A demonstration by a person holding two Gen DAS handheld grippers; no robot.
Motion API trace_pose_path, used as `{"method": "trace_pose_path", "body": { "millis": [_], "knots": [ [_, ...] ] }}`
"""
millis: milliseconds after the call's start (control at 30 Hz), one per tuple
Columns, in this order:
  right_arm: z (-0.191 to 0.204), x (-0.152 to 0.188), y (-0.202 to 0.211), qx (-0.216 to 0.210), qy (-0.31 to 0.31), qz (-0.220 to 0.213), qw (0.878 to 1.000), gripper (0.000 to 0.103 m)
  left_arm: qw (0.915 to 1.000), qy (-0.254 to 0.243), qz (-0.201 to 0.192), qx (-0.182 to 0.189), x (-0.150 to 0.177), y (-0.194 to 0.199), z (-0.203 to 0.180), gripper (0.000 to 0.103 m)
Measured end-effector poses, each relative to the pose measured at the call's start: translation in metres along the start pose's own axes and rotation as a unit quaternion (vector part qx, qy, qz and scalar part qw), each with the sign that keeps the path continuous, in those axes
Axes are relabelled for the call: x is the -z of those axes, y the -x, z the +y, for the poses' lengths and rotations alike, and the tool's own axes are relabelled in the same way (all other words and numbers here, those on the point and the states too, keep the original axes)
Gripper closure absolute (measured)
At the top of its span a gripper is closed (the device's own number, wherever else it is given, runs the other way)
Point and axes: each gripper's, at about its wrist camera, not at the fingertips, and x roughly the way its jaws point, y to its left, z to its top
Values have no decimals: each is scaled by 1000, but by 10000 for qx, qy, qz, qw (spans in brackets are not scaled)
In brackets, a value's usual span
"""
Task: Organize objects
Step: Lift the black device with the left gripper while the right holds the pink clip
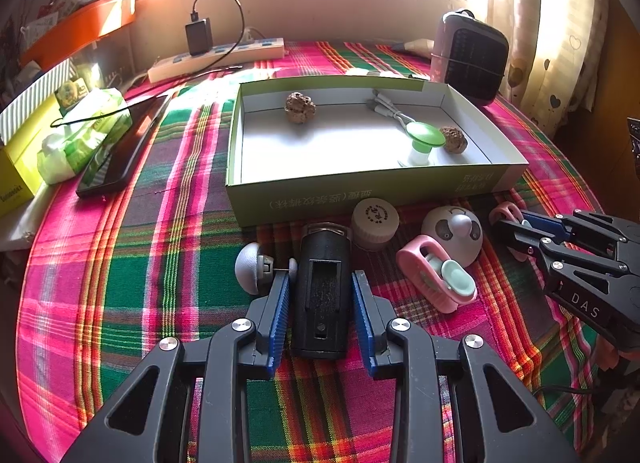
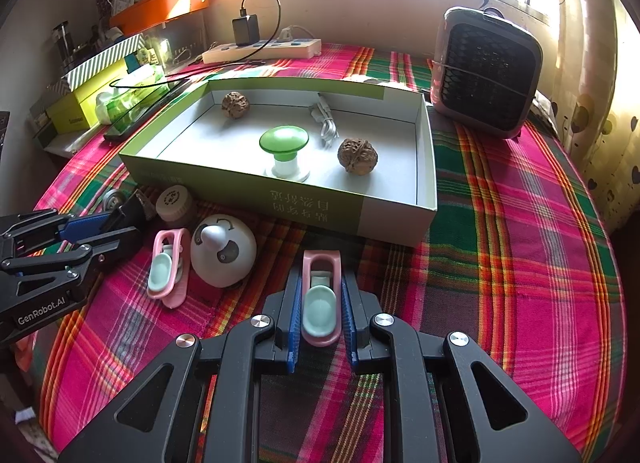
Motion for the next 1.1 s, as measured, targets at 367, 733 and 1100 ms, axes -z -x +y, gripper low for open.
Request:
{"method": "trace_pose_path", "body": {
  "millis": [367,733,1100],
  "knots": [
    [0,1,5,-20,-49,-74,10000,85,9999,39,-72,131,1,9,-1,75],
    [-1,-3,11,5,-64,-177,9998,85,9995,73,-217,213,-4,18,0,75],
    [-1,-2,12,-15,-92,-162,9998,85,9996,101,-51,247,4,8,0,75]
  ]
}}
